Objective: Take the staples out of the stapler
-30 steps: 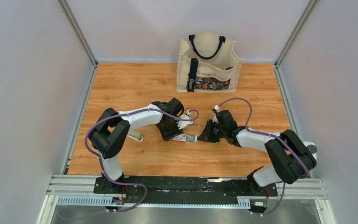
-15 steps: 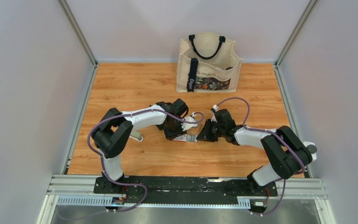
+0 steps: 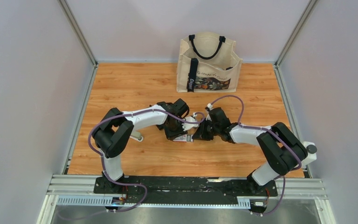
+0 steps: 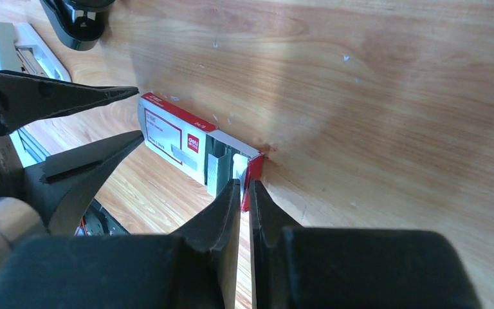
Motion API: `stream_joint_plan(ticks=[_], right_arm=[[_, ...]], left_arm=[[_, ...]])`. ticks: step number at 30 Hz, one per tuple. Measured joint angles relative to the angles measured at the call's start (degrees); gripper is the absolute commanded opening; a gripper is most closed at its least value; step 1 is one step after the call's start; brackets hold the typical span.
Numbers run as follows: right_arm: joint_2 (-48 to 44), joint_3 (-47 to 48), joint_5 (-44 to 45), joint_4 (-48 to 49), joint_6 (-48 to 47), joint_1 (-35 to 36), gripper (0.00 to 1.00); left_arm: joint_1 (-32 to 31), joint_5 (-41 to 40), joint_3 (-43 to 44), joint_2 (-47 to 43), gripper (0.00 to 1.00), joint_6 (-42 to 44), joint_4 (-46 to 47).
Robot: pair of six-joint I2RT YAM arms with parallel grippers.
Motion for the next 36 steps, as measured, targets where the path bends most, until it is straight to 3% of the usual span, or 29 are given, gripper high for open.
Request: stream_joint_plan(ticks=[30,34,36], right_arm=[[4.07,3.1,1.53,-0.17,1.49,3.34,0.1],[4.07,3.1,1.64,-0.26,1.49,3.39,0.11],[4.0,3.1,1.77,-0.37,1.46,3.39,0.16]], left_arm=[[-0.28,0.13,0.09,0.0,0.45,-0.09,-0.79],[-0.28,0.15,0.09,0.0,0.45,-0.13,-0.79],[-0.28,0.15,0.09,0.0,0.45,-0.17,-0.81]])
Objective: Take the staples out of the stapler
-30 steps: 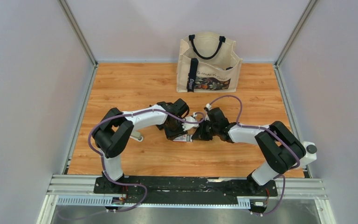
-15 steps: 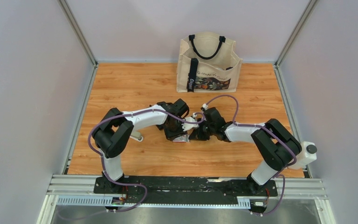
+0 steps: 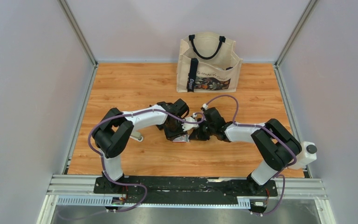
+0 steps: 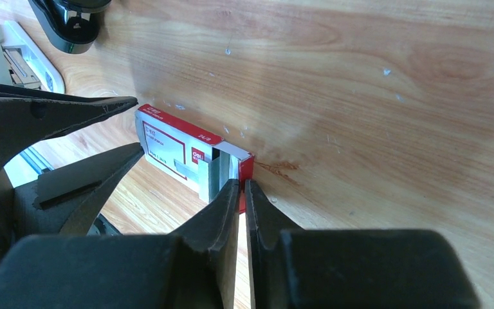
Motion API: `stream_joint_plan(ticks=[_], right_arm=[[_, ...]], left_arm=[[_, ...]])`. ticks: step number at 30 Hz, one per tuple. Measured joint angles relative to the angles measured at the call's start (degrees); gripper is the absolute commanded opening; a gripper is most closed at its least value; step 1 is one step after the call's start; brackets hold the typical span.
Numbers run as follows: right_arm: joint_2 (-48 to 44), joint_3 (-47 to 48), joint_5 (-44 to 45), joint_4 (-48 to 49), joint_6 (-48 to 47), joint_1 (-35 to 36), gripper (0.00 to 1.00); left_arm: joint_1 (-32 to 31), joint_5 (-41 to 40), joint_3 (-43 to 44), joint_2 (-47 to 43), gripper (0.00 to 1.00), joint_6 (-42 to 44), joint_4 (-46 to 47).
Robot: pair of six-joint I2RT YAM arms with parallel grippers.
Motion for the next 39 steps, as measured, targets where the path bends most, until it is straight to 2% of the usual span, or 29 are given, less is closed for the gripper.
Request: stream_joint_plan(ticks=[5,9,10,12,17,21,27,30,31,34,39], right_arm=[[-0.59,0.0,1.27,-1.07,-0.2,0.28,0.21],[-2.05,0.0,2.99,-3.26,-1.22,0.83,0.28],[-2.4,0.0,3.32,-3.58,-1.62,1.07,0.32],[-2.95,0.0,3.89,-4.42,-2.14,1.4,0.34],[-4.61,0.0,5.31,-6.62,-3.93,1.68,0.39],[-7.13,-0.04,7.56,-9.51,-6.23,1.68,0.44],[-11.47,-0.04,9.88,-12.68,-10.19,1.68,0.52],[-13.4,-0.04,11.39,-14.69,-11.61,1.68,0.61],[-13.97,-0.04,11.87,-15.45,-11.87,1.68,0.73],[-16.2,-0.04,13.68,-17.73,-12.48,1.68,1.0],[-20.0,0.52,15.96,-21.55,-13.18,1.68,1.0]], left_arm=[[-0.11,0.11,0.0,-0.02,0.48,-0.02,-0.13],[-0.57,0.2,-0.66,-0.96,0.69,-0.02,-0.11],[-0.72,0.13,-1.05,-1.49,0.71,0.09,-0.2],[-0.94,-0.09,-2.1,-3.1,0.76,0.15,-0.59],[-0.48,0.57,-3.1,-9.22,0.81,0.48,-3.37],[0.68,5.05,-3.1,-12.98,0.83,1.7,-3.93],[0.92,9.31,-0.83,-7.76,0.83,2.49,-4.24],[1.03,10.27,-0.2,-5.6,0.83,2.03,-4.26],[1.09,10.54,-0.2,-5.73,0.83,1.75,-4.44],[1.18,10.73,-0.2,-7.32,0.84,0.72,-4.33],[1.64,10.78,0.48,-12.0,0.84,-2.47,-4.44]])
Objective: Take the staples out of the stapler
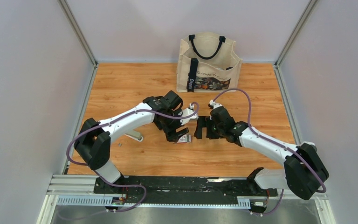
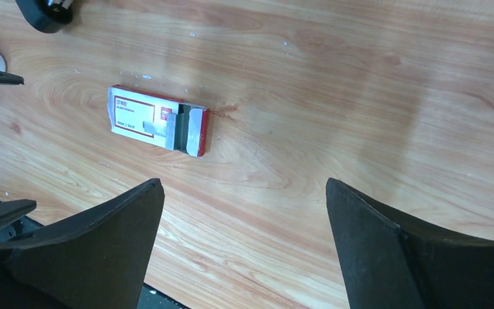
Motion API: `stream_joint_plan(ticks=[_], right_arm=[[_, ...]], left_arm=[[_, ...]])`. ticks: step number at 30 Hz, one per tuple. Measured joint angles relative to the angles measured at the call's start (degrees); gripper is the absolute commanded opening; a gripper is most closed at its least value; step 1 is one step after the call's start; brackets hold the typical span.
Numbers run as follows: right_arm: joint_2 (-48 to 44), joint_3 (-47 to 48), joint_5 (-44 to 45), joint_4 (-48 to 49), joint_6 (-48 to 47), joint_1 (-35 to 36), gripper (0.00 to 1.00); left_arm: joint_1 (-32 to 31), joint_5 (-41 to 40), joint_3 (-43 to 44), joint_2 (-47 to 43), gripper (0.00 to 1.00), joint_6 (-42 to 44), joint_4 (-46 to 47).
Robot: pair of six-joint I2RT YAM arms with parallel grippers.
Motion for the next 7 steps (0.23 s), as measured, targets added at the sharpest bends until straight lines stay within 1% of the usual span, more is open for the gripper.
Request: stream_joint_plan(ticks=[3,7], right_arm=[[-0.55,2.38,0.72,-3.02,-0.44,0.07,1.0],[-0.92,5.66,1.42,-5.46,-1.29,0.98,1.0]], left_arm=[[0.85,0.66,1.81,-0.92,0.85,-2.16,-0.44],[4.26,2.6,3.69,-1.44,0.85,-5.33,-0.55]])
